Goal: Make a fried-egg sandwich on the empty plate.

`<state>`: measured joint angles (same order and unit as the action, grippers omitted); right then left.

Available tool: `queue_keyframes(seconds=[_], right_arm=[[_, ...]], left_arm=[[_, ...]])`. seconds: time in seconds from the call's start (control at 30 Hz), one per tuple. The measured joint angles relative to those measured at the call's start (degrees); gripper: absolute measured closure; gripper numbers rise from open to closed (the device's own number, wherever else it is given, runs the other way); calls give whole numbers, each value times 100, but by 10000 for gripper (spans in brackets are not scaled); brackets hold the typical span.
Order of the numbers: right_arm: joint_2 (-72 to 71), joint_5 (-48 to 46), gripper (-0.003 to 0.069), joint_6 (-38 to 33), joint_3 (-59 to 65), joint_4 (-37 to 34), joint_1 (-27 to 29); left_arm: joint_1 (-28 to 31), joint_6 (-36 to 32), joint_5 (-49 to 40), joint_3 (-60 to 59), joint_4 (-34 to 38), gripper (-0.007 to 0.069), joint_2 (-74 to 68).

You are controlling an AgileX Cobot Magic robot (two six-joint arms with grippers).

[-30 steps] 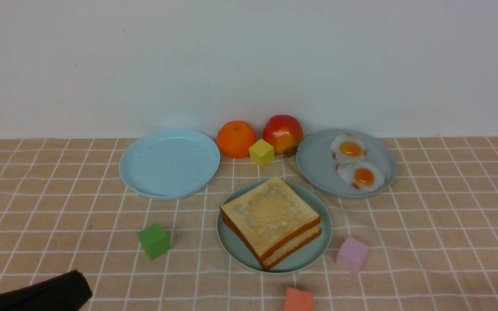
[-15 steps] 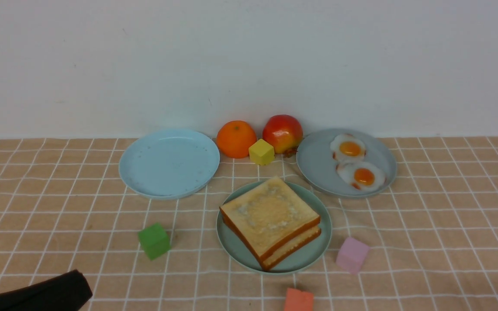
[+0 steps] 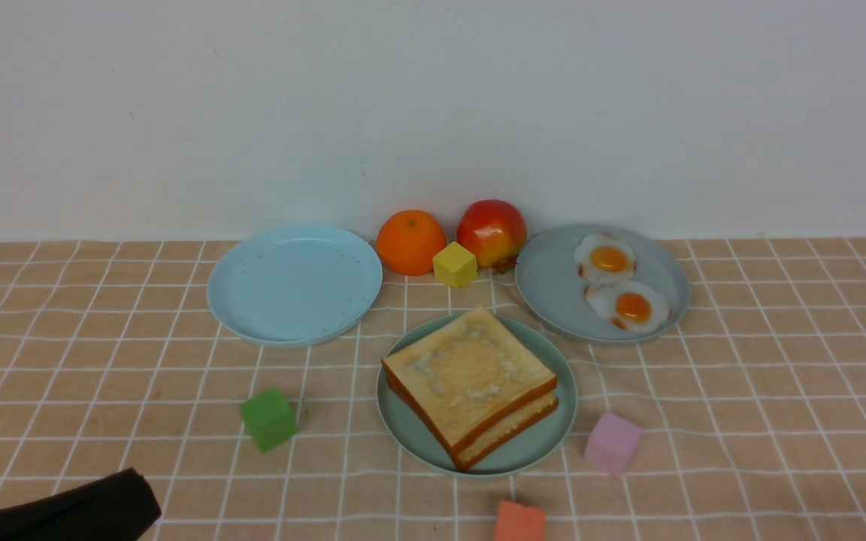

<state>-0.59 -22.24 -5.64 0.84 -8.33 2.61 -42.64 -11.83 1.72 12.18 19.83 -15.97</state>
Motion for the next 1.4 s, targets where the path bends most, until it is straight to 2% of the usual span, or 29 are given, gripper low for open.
queue_keyframes(seconds=[0.43,0.53,0.6,0.63,0.7,0.73,0.77,0.9,1.0,1.1,1.4], right_arm=[[0,0,652,0,0,0,2],[0,0,648,0,0,0,2],[0,0,647,0,0,-5,2],[0,0,647,0,0,-5,2],[0,0,644,0,0,-5,2],[0,0,644,0,0,-5,2],[0,0,641,0,0,-5,2],[0,0,636,0,0,-5,2],[-5,0,633,0,0,-5,2],[-5,0,627,0,0,-5,2],[-5,0,615,0,0,-5,2]], left_arm=[[55,0,194,-87,-6,585,0],[694,12,448,-228,-46,610,43],[1370,83,293,-300,-188,638,182],[1444,96,265,-300,-207,638,201],[2372,309,-206,-403,-509,638,484],[2525,360,-294,-425,-568,638,544],[3239,724,-674,-560,-843,638,852],[3972,1521,-1090,-1006,-1386,638,1501],[4114,2177,-1695,-1332,-1779,638,1655],[4114,2482,-2274,-1394,-1927,638,1656],[4114,2609,-2330,-1394,-1983,638,1656]])
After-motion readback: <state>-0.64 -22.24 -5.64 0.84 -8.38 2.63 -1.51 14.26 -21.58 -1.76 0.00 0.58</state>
